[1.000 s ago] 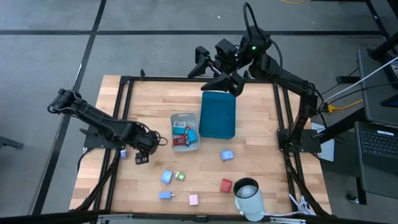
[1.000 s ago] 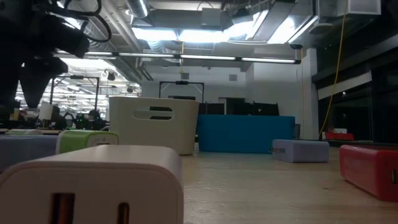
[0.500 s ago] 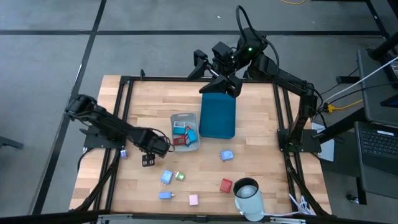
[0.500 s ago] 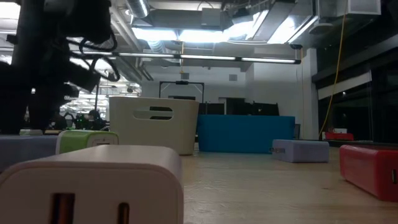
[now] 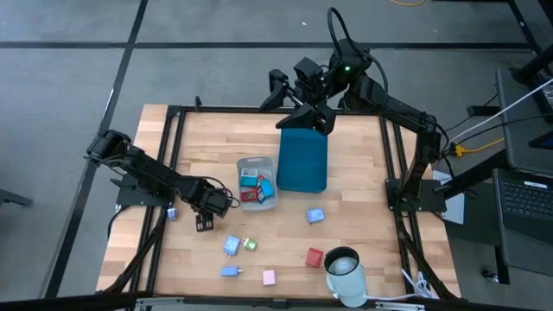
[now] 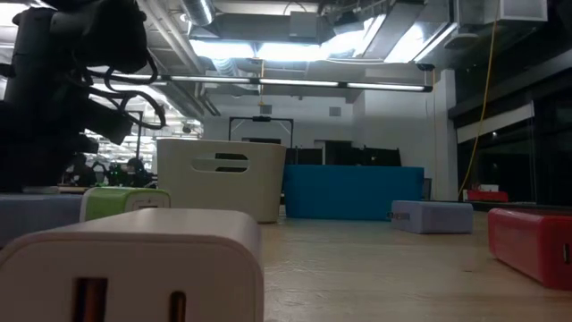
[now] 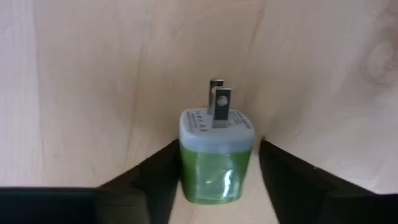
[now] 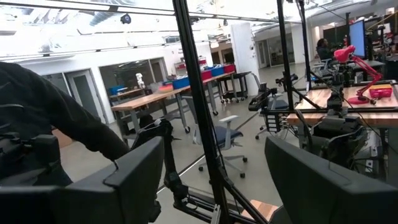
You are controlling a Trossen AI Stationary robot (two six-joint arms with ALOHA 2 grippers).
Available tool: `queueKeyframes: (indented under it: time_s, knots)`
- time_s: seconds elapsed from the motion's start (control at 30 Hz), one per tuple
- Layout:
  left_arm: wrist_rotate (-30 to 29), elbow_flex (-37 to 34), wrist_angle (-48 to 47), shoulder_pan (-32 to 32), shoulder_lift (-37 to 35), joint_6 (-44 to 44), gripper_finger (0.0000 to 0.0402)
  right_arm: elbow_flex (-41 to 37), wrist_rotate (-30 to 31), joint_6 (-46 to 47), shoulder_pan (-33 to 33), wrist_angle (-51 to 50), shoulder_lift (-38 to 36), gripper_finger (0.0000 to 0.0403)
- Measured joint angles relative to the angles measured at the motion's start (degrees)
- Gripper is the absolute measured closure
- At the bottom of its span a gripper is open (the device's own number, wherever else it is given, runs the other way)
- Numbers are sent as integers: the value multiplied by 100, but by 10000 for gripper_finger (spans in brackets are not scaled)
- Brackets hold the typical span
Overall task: Pick & Place Office items
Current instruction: Put the top green charger adapter into the blue bin
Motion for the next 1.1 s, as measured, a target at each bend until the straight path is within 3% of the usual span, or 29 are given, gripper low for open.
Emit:
queueKeyframes:
  time_s: [0.13, 0.43, 0.6, 0.73, 0.83, 1.1]
  knots:
    - [44, -37, 68, 64, -10, -241, 273, 0, 34, -17, 0, 0, 0, 119]
    - [228, -147, 423, 490, -504, -886, 274, -7, 150, -153, -129, -134, -59, 119]
    - [-439, -114, 963, 820, -1554, -1198, 274, -6, 418, -1195, -534, -1939, -769, 119]
    - [-757, 133, 1186, 1168, -2245, -988, 274, -4, 1255, -2119, -935, -3746, -1419, 119]
    - [-827, 442, 1147, 1488, -2370, -465, 274, -4, 1789, -2306, -1225, -4633, -1809, 119]
    - [-561, 1610, 2224, 2743, -2096, 1040, 274, -2, 3040, -2704, -1343, -5963, -2290, 119]
